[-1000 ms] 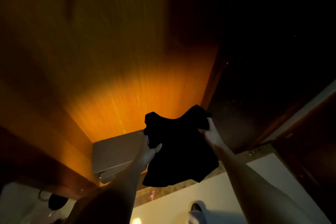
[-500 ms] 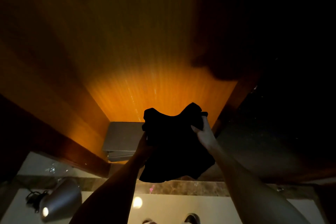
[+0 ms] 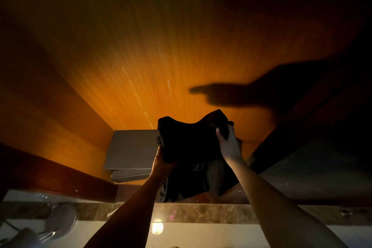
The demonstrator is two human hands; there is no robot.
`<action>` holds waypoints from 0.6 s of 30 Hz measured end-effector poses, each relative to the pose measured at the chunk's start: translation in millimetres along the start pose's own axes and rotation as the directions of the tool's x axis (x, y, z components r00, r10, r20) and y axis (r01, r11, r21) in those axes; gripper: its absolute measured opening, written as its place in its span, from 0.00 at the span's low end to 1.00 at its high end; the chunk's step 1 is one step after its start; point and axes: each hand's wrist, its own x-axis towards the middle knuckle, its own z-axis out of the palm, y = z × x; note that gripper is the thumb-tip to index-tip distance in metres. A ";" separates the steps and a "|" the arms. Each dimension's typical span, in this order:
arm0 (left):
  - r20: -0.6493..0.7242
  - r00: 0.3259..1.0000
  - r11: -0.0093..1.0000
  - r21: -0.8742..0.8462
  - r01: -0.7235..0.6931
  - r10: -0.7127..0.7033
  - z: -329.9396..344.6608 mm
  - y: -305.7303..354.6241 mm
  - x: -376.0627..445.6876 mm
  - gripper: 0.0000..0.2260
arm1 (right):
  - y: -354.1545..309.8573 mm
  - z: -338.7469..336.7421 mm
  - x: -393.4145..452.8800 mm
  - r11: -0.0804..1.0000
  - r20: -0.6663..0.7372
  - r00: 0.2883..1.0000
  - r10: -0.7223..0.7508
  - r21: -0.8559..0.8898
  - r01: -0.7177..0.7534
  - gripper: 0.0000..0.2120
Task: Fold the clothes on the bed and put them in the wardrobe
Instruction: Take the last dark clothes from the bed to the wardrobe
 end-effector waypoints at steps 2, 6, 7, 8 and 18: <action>-0.025 1.000 0.999 0.053 -0.010 0.011 10.2 -29.4 24.8 0.37 | 26.4 6.4 23.7 1.000 -0.076 0.997 -0.012 -0.020 0.011 0.27; -0.012 1.000 0.993 0.116 -0.001 0.003 31.4 -87.8 75.4 0.30 | 87.0 25.8 71.1 0.996 -0.139 0.990 0.022 -0.087 -0.035 0.25; -0.008 1.000 0.992 0.125 -0.002 0.003 37.6 -101.0 84.7 0.27 | 102.4 31.2 79.4 0.992 -0.157 0.987 0.018 -0.119 -0.037 0.24; -0.003 1.000 0.991 0.132 -0.002 0.003 43.7 -115.9 94.8 0.24 | 118.0 35.6 87.1 0.990 -0.190 0.982 0.006 -0.136 -0.033 0.24; -0.007 0.999 0.986 0.157 -0.048 0.049 99.8 -234.3 179.0 0.29 | 241.3 62.0 171.5 0.999 -0.320 0.946 0.047 -0.005 -0.051 0.26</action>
